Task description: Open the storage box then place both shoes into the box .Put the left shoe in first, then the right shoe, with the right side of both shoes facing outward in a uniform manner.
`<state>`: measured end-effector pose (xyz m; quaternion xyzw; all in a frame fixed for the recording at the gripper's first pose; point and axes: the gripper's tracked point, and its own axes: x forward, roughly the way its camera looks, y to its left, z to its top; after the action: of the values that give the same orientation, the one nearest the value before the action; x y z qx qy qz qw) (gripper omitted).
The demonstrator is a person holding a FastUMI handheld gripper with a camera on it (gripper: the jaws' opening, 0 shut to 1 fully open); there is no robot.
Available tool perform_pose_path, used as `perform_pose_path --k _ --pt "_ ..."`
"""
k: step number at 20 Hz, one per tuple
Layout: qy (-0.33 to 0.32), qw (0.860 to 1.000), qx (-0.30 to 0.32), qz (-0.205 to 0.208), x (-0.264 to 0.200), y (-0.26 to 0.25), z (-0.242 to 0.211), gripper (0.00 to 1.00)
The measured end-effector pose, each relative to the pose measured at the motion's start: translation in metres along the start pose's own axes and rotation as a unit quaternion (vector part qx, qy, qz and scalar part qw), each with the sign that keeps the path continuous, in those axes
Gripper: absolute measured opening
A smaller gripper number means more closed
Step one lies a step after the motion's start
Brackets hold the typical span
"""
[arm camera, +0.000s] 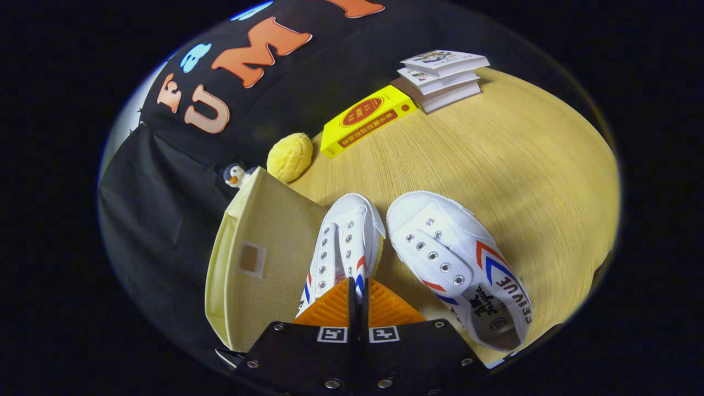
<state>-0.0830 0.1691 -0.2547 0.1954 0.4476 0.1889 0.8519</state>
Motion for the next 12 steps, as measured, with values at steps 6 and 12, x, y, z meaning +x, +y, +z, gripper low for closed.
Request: perform_pose_path --k 6,12 --pt "-0.067 0.997 0.018 0.019 -0.045 0.041 0.042 0.0" --pt "-0.125 0.991 0.014 0.035 -0.075 0.098 0.068 0.0"
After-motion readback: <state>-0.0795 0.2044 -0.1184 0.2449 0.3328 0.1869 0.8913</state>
